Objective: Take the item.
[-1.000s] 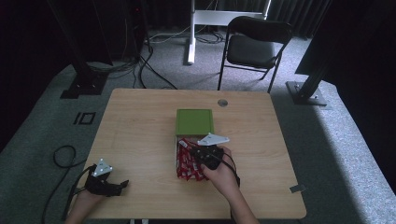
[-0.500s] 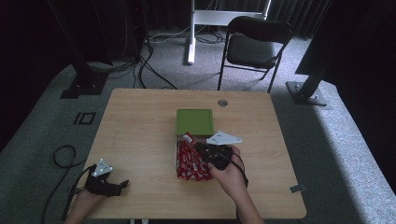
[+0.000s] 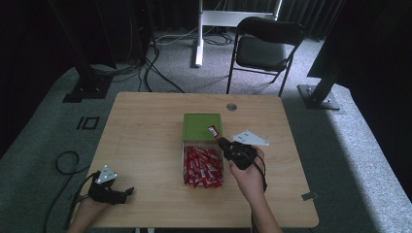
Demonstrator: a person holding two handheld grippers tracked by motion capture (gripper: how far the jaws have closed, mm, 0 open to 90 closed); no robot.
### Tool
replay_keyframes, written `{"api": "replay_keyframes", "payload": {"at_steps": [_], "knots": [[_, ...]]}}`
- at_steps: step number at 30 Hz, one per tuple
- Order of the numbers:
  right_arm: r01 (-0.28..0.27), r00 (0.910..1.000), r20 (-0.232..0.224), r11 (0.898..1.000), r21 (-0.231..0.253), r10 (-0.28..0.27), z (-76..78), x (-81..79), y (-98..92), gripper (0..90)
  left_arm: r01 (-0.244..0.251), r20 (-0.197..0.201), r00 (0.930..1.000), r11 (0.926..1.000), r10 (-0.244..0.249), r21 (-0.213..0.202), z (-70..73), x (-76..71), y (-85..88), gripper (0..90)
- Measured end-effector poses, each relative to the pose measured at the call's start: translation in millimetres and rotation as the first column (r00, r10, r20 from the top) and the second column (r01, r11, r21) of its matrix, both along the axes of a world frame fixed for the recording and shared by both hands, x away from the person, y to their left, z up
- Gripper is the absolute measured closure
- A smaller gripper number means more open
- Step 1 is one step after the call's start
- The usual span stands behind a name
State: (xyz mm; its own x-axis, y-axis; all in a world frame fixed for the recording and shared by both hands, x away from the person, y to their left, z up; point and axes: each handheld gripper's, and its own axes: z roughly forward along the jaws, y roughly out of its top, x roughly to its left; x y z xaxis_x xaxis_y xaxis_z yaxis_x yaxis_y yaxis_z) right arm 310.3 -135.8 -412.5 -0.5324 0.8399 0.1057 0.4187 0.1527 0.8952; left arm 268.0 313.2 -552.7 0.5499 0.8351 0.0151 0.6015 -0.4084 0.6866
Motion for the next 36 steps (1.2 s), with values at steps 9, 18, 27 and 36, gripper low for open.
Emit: {"api": "replay_keyframes", "payload": {"at_steps": [9, 18, 27, 36], "knots": [[0.124, 0.9921, 0.021, 0.992, -0.017, -0.123, -7.5, 10.0, -18.6, 84.0, 0.0, 0.001, 1.0, 1.0, 0.0, 0.0, 0.0, 0.0, 0.0, 1.5], [0.288, 0.9576, -0.012, 0.957, 0.018, -0.288, -39.9, 29.6, -39.8, 84.0, -0.001, 0.0, 1.0, 1.0, 0.001, -0.001, 0.0, -0.1, -0.1, 1.5], [0.367, 0.9288, -0.065, 0.929, 0.034, -0.365, -73.1, 43.9, -35.9, 83.8, -0.001, 0.0, 1.0, 1.0, 0.001, -0.001, 0.0, -0.1, -0.1, 1.5], [0.398, 0.9101, -0.13, 0.917, 0.007, -0.394, -108.2, 55.5, -24.1, 83.8, -0.001, 0.0, 1.0, 1.0, 0.001, -0.001, -0.1, -0.1, -0.1, 1.5]]}}
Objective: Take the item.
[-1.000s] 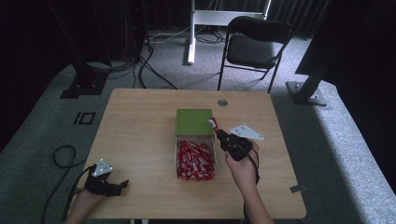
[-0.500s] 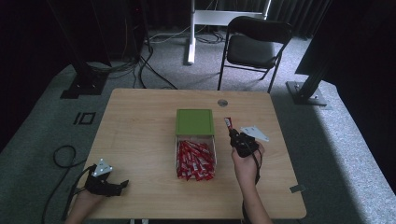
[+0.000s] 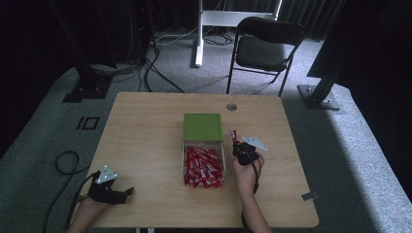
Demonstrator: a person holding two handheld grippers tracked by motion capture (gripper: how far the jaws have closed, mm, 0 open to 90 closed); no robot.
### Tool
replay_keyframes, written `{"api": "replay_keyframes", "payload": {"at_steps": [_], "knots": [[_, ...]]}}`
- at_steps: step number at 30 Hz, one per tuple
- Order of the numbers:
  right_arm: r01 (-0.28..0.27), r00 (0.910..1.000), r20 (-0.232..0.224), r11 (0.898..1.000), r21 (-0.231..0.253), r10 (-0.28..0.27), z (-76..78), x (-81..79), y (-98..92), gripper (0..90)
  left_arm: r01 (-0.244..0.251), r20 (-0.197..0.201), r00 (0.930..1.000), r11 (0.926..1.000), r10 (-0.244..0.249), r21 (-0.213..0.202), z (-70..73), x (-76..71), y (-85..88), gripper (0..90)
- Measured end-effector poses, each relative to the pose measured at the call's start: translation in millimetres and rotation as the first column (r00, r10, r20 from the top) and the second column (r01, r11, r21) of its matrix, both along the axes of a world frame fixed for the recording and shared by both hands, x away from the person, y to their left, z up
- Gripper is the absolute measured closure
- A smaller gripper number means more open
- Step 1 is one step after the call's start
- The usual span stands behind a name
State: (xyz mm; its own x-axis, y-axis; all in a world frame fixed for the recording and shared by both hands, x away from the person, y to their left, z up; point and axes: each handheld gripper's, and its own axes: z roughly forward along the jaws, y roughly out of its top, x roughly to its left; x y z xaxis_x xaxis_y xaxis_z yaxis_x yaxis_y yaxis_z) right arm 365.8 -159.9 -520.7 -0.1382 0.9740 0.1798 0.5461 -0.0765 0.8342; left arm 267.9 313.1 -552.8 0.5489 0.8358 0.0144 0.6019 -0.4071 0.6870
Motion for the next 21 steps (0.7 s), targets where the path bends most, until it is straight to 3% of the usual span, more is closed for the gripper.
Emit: {"api": "replay_keyframes", "payload": {"at_steps": [8, 12, 16, 21], "knots": [[0.003, 0.9984, -0.056, 1.0, 0.004, -0.003, -18.9, 6.6, 6.3, 83.6, 0.0, 0.0, 1.0, 1.0, 0.0, 0.0, 0.0, 0.0, 0.0, 1.5], [0.003, 0.9974, -0.073, 1.0, 0.016, -0.002, -24.1, 9.1, 10.4, 83.6, 0.0, 0.0, 1.0, 1.0, 0.0, 0.0, 0.0, 0.0, 0.0, 1.5], [0.001, 0.9961, -0.088, 1.0, -0.009, -0.002, -28.2, 12.0, 15.7, 83.5, 0.0, 0.0, 1.0, 1.0, 0.0, 0.0, 0.0, 0.0, 0.0, 1.5], [0.0, 0.9938, -0.111, 1.0, 0.011, 0.001, -33.4, 14.0, 16.1, 80.2, 0.0, 0.0, 1.0, 1.0, 0.0, 0.0, 0.0, 0.0, 0.0, 1.5]]}}
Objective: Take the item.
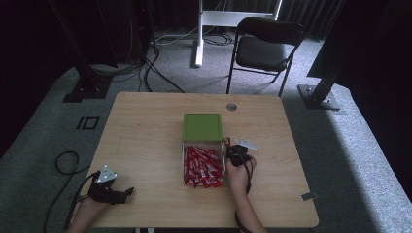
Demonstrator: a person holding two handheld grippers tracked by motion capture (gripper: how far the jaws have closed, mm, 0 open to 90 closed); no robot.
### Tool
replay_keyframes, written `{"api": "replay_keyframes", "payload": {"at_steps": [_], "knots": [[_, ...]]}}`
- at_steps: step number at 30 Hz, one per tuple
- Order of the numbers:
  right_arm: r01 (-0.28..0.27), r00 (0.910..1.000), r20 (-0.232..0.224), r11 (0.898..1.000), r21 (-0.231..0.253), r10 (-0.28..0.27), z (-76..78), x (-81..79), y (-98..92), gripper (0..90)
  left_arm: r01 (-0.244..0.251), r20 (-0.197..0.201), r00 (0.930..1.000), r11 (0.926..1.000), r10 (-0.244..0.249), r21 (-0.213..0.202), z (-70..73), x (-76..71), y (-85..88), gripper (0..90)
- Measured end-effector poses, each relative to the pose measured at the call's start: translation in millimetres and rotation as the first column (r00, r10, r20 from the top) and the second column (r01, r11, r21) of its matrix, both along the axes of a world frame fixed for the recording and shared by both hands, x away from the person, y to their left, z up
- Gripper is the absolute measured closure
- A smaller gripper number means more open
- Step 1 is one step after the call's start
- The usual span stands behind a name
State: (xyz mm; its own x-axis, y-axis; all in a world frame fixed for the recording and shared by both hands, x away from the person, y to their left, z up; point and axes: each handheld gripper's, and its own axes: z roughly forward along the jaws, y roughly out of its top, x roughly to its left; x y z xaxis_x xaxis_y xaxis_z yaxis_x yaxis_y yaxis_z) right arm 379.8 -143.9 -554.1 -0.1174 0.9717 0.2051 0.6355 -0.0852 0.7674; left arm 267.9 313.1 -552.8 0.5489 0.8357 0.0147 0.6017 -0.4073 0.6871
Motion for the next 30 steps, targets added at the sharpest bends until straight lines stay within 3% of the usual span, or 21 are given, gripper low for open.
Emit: {"api": "replay_keyframes", "payload": {"at_steps": [4, 18, 25, 30], "knots": [[-0.033, 0.9992, -0.02, 0.999, 0.005, 0.033, 1.0, 0.4, 0.5, 72.4, 0.0, 0.0, 1.0, 1.0, 0.0, 0.0, 0.0, 0.0, 0.0, 1.5], [-0.07, 0.996, 0.057, 0.997, 0.014, 0.069, 26.9, -8.8, -20.3, 53.5, 0.0, 0.0, 1.0, 1.0, 0.0, 0.0, 0.0, 0.0, 0.0, 1.5], [-0.093, 0.9935, 0.067, 0.996, 0.003, 0.093, 31.3, -11.8, -31.8, 42.1, 0.0, 0.0, 1.0, 1.0, 0.0, 0.0, 0.0, 0.0, 0.0, 1.5], [-0.118, 0.9911, 0.058, 0.992, -0.037, 0.12, 32.0, -14.6, -39.8, 34.4, 0.0, 0.0, 1.0, 1.0, 0.0, 0.0, 0.0, 0.0, 0.0, 1.5]]}}
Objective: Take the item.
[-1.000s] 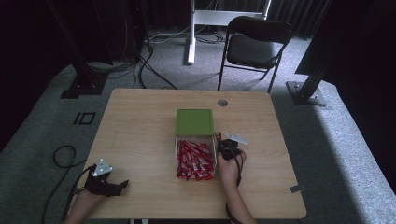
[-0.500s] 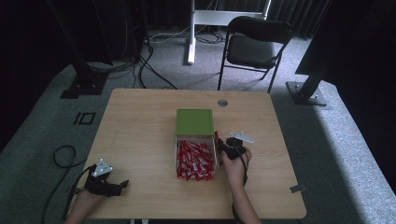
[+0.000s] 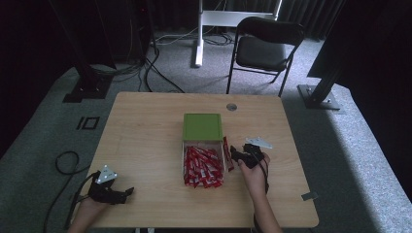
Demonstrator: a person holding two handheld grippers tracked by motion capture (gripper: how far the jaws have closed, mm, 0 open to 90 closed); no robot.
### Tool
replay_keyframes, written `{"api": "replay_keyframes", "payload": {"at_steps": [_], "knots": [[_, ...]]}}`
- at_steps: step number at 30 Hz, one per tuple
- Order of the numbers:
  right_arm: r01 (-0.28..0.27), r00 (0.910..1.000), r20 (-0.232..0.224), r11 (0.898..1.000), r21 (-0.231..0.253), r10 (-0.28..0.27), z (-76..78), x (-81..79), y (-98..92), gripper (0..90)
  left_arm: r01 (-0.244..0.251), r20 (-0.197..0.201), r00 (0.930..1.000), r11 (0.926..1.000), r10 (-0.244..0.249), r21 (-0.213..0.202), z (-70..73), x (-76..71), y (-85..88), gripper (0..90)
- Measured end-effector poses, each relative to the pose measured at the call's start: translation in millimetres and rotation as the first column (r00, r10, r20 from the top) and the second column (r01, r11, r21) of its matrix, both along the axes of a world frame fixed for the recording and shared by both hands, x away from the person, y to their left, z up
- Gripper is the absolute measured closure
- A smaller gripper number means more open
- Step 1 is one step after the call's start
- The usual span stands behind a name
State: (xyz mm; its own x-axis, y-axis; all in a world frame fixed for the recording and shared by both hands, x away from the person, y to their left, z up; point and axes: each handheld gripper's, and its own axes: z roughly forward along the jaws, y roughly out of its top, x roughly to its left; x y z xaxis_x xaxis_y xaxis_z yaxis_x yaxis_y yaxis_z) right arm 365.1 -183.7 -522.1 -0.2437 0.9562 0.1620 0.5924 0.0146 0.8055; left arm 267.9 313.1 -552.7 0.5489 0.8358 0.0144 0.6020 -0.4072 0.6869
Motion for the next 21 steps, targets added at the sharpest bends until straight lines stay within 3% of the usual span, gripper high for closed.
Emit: {"api": "replay_keyframes", "payload": {"at_steps": [6, 10, 17, 21], "knots": [[-0.013, 0.9998, 0.012, 1.0, -0.014, 0.013, 1.7, -5.4, -11.9, 28.0, 0.0, 0.0, 1.0, 1.0, 0.0, 0.0, 0.0, 0.0, 0.0, 1.5], [-0.028, 0.9991, 0.031, 1.0, 0.007, 0.027, 3.4, -10.9, -22.6, 20.2, 0.0, 0.0, 1.0, 1.0, 0.0, 0.0, 0.0, 0.0, 0.0, 1.5], [-0.092, 0.995, 0.037, 0.996, -0.005, 0.092, 0.2, -21.9, -40.5, 19.5, 0.0, 0.0, 1.0, 1.0, 0.0, 0.0, 0.0, 0.0, 0.0, 1.5], [-0.093, 0.9952, 0.029, 0.996, -0.002, 0.093, -2.7, -27.1, -47.7, 19.5, -0.001, 0.0, 1.0, 1.0, 0.001, 0.0, 0.0, 0.0, -0.1, 1.5]]}}
